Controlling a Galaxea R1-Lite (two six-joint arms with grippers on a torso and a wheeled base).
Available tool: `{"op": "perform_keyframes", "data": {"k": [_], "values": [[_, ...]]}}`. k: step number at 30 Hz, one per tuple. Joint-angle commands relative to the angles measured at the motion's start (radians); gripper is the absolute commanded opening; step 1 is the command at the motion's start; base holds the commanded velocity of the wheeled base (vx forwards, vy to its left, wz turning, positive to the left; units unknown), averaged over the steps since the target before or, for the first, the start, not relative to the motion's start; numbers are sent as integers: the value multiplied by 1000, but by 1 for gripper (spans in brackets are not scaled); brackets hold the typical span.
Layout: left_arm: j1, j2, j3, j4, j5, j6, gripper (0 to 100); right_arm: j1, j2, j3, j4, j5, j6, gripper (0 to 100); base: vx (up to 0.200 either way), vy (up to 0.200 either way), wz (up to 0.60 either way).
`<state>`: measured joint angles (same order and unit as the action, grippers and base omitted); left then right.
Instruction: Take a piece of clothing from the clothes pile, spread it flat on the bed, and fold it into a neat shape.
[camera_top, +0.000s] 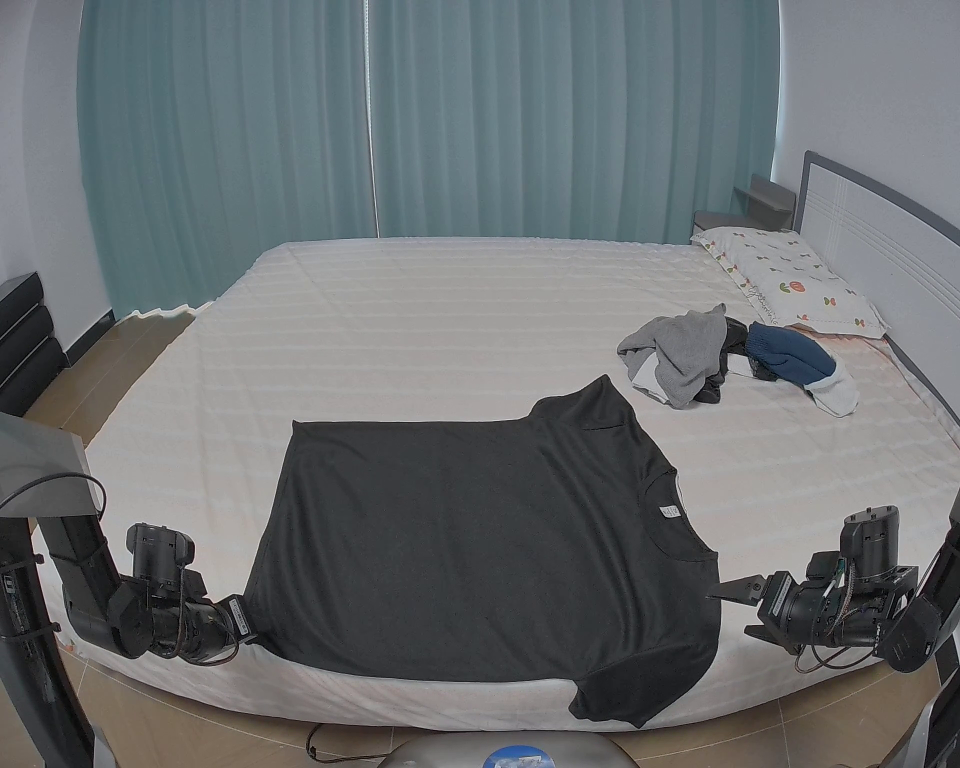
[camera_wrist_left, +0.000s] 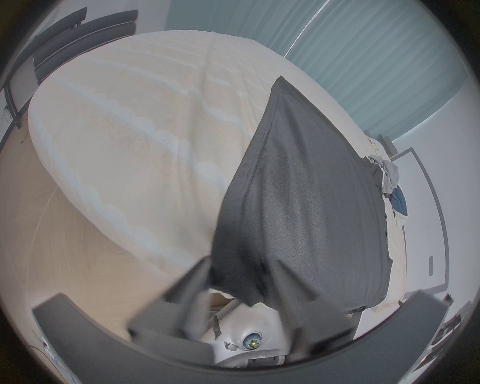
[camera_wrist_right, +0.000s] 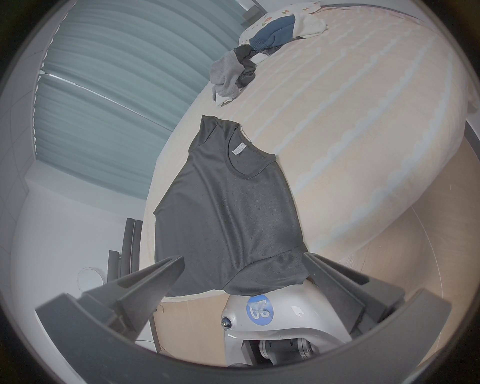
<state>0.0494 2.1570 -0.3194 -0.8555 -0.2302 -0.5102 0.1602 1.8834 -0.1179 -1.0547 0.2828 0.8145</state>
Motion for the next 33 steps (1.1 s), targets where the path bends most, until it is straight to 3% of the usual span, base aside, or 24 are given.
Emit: {"op": "perform_keyframes", "data": {"k": [1,10,19,33], "values": [[9,-25,16,3,6,-5,0,-1,5,0,-1,-1,0,100,0,0,0],[1,-86,37,3,5,-8,0,-5,6,3,1,-10,-6,100,0,0,0],[3,-88,33,1,-1,-16,0,-21,125,-2,-1,-22,-103,100,0,0,0],[3,-85,25,0,-4,-62,0,-8,299,-157,-8,-24,-86,100,0,0,0]]}}
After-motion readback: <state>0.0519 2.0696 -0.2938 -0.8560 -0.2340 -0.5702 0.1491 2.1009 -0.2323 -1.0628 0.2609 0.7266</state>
